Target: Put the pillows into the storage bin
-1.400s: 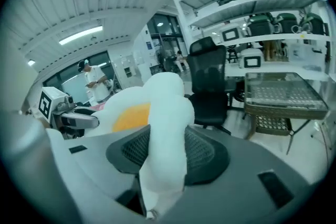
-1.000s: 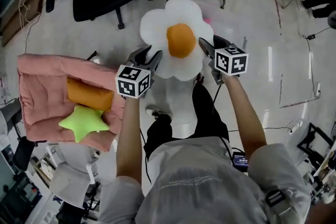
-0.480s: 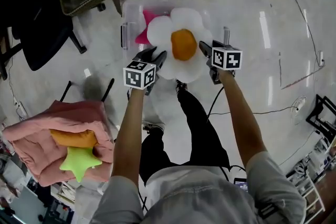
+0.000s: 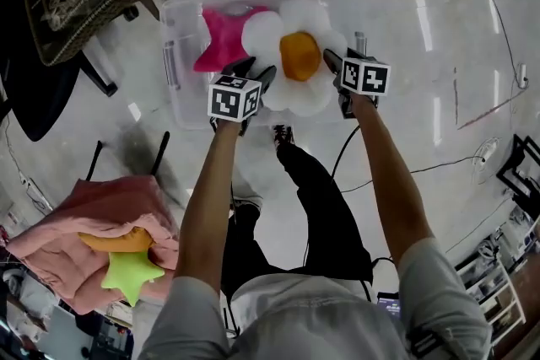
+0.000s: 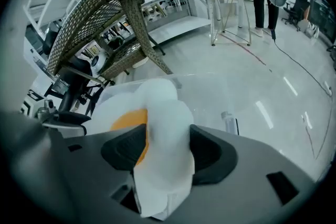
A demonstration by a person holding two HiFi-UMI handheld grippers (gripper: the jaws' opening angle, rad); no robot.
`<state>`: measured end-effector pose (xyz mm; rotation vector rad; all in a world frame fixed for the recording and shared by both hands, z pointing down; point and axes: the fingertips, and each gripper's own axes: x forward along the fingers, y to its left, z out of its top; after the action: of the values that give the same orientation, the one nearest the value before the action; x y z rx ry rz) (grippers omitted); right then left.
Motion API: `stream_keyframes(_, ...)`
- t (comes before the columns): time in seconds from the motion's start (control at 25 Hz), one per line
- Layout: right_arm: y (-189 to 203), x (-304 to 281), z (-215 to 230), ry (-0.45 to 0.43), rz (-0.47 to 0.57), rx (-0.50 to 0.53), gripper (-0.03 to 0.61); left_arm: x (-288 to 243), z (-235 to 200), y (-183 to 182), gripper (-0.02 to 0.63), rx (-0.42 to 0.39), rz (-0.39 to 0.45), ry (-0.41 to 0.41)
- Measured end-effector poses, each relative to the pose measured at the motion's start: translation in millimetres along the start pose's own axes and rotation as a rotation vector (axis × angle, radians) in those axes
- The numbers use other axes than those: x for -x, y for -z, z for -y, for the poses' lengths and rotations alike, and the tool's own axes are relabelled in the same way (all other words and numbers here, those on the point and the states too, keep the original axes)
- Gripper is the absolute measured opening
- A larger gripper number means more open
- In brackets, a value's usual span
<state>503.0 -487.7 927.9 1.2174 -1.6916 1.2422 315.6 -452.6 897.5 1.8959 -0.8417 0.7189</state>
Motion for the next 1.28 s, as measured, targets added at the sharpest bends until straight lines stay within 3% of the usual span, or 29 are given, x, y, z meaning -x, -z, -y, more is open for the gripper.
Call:
stream_keyframes(0.04,0,-1,4,0.015,0.002,-0.004,0.286,-4,-2,-2,0.263,-0.025,-0.010,-0.014)
stream_keyframes(0.16,-2,5,9,0.047,0.002,0.022,0.324,-2,-2,-10,0.278,-0.061,-0.010,-0.034)
stream_keyframes(0.32,-11,28,-3,0.040,0.025,0.048,0.324,29,0,-23,0.278,-0.034,0.044,-0.052)
stream_keyframes(0.48,-27,54,-43,0.009,0.058,0.121,0.322,77,-3,-23,0.277,-0.015,0.081,-0.090)
stream_keyframes(0.68,-41,96,-137,-0.102,0.111,0.263,0.316,163,-11,-13,0.275,0.042,0.163,-0.156)
stream_keyframes(0.76,-51,116,-183,-0.165,0.143,0.352,0.284,207,-13,-15,0.273,0.063,0.219,-0.198)
stream_keyframes(0.96,-59,182,-291,-0.287,0.205,0.499,0.285,335,-7,-15,0.270,0.089,0.367,-0.291)
stream_keyframes(1.28,-50,292,-484,-0.509,0.315,0.717,0.285,556,-7,20,0.267,0.176,0.678,-0.511)
